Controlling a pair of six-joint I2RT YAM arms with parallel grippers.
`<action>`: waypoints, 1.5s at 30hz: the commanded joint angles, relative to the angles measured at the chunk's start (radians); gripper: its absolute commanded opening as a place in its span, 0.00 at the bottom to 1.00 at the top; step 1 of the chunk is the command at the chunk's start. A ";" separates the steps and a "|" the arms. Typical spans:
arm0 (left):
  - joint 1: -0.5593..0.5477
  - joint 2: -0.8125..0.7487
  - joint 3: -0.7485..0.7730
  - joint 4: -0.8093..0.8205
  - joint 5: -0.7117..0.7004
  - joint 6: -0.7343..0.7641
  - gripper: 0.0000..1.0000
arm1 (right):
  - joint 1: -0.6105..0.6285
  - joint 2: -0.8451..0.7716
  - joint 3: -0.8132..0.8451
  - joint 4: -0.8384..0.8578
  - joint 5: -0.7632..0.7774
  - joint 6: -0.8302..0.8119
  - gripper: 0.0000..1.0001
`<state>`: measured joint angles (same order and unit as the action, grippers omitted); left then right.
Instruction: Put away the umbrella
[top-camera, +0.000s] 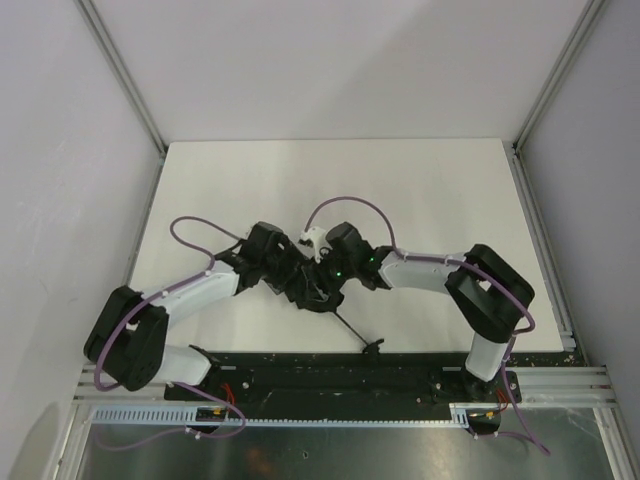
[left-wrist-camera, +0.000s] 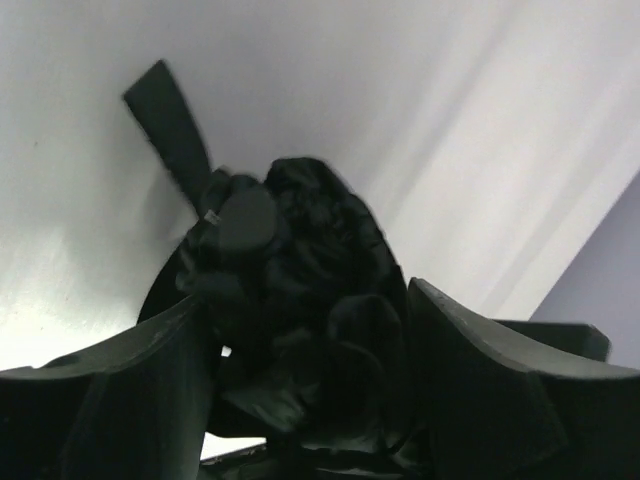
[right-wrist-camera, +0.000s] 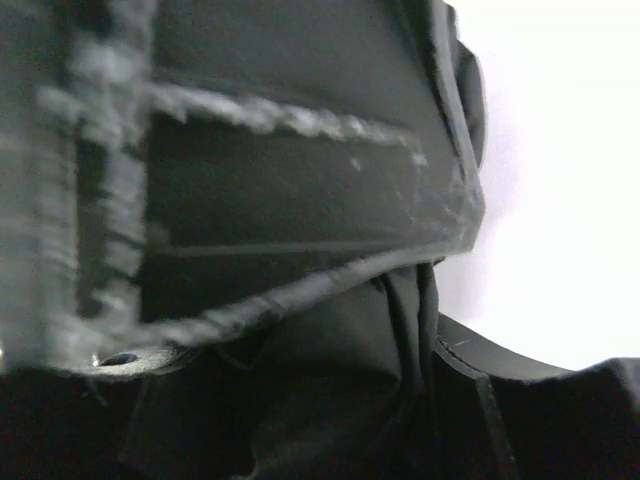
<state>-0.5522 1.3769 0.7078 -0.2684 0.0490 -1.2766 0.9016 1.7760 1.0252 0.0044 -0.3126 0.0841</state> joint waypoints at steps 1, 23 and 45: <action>-0.014 -0.086 -0.010 0.089 -0.009 0.080 0.78 | -0.096 -0.049 0.033 0.084 -0.214 0.025 0.00; -0.014 -0.008 -0.010 0.256 0.082 0.053 0.31 | -0.153 -0.121 -0.007 0.327 -0.558 0.200 0.00; -0.006 -0.092 -0.034 0.217 0.132 -0.174 0.00 | 0.134 -0.177 -0.007 0.043 0.334 -0.060 0.92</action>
<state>-0.5568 1.3041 0.6506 -0.0608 0.1417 -1.3632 0.9768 1.6043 0.9783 -0.0593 -0.0925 0.0994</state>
